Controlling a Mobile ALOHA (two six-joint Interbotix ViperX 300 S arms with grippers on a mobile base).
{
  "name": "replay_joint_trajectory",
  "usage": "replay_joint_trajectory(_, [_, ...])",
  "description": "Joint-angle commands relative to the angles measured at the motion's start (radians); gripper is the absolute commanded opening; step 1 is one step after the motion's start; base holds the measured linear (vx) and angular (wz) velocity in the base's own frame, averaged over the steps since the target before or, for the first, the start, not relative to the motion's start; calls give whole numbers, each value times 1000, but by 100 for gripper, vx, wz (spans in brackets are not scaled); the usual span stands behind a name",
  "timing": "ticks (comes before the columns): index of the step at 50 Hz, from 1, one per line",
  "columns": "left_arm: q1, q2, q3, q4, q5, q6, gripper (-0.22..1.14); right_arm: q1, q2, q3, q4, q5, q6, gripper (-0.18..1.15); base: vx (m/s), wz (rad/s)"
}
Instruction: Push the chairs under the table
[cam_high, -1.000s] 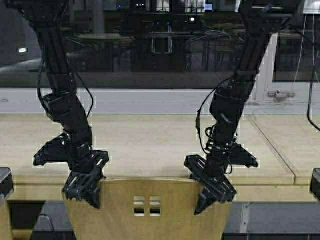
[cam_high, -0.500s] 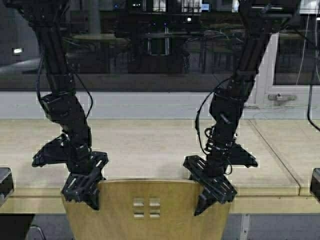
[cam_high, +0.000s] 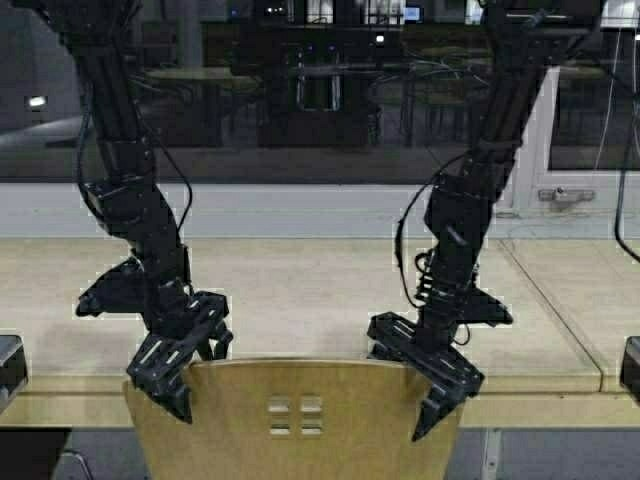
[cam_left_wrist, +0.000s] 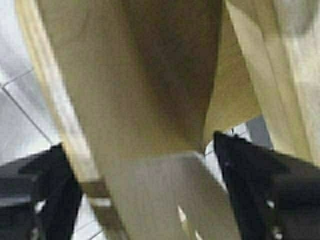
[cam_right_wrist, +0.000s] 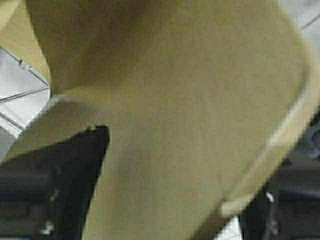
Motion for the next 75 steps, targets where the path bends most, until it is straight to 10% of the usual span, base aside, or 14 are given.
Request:
replay_joint_trajectory(1, [-3, -69, 17, 3, 48, 0, 100, 0, -75, 9, 0, 37, 6, 97, 0, 0])
replay_joint_trajectory(39, [25, -512, 216, 14, 114, 31, 100, -55, -538, 184, -100, 123, 2, 97, 0, 0])
replay_joint_trajectory(75, [25, -994, 419, 451, 101, 703, 100, -46, -867, 367, -723, -38, -259, 97, -3, 3])
